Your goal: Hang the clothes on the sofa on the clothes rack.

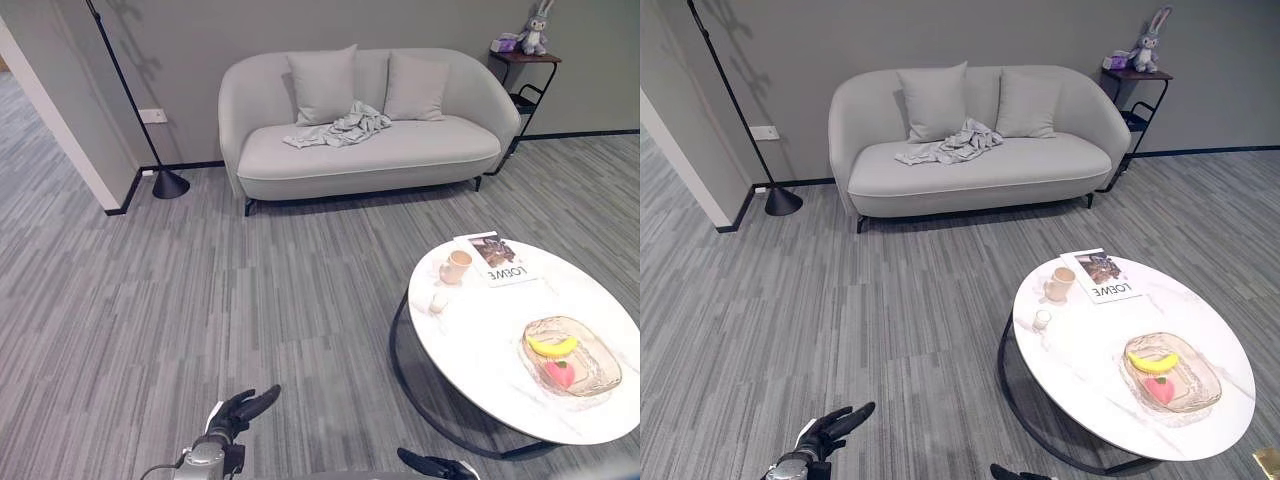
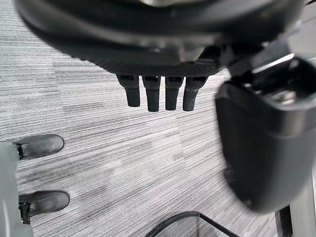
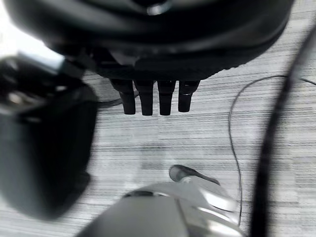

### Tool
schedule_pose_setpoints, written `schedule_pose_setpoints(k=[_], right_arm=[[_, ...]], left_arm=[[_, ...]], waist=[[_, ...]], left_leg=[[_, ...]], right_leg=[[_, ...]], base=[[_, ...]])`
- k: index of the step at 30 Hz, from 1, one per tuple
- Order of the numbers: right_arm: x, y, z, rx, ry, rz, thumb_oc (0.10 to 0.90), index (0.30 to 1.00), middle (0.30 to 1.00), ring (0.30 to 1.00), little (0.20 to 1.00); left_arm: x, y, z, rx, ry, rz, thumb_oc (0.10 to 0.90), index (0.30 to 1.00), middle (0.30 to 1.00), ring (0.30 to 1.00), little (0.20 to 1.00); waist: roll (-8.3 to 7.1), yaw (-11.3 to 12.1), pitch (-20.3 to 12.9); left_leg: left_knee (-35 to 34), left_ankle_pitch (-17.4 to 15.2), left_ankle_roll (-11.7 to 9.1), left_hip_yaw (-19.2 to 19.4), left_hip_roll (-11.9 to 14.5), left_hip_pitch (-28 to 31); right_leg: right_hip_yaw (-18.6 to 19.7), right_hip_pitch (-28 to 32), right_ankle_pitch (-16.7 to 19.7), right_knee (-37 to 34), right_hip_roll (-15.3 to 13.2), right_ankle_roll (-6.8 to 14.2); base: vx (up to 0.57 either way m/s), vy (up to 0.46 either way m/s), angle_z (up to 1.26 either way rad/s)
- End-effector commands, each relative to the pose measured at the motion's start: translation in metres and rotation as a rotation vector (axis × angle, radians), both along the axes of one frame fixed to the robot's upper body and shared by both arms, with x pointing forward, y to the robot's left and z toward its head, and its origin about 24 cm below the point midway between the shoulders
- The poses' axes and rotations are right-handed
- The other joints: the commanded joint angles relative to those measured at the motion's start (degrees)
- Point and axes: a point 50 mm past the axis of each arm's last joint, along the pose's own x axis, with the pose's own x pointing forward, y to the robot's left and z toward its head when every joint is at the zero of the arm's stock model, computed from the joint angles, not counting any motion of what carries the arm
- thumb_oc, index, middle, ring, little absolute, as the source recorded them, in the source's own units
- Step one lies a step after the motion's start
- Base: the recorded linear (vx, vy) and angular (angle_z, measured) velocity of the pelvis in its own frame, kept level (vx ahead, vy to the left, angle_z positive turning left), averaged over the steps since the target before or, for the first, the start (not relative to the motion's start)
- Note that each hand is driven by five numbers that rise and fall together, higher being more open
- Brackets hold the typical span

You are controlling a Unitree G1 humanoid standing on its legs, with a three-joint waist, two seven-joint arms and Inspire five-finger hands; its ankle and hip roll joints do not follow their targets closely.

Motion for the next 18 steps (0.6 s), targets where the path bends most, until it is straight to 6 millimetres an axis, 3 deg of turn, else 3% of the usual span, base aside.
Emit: schedule_pose_setpoints(k=[1,18], right_arm=[[0.033,-0.008,0.011,-0.035,-0.112,0.053,0.8,0.9,0.9,0.9,0.9],[0.056,-0.005,0.022,-0.025,-0.232,0.062,0.8,0.9,0.9,0.9,0.9]], left_arm=[[0.031,0.002,0.015,0.02,-0.128,-0.032,0.8,0.9,0.9,0.9,0.9],[0.036,-0.003,0.018,0.028,-0.15,-0.062,0.8,0.9,0.9,0.9,0.9]], waist=[[-1.46,-0.24,0.36],[-1.24,-0.78,0.36]], left_leg=[[-2.09,-1.71,-3.57,3.43,2.35,2.55],[-2.09,-1.92,-3.74,3.77,2.59,2.9]], right_leg=[[0.11,5.61,2.57,-6.82,-6.1,8.88],[0.14,5.68,2.48,-6.82,-5.95,8.77]], base=[[0.0,0.0,0.0],[0.0,-0.001,0.0]])
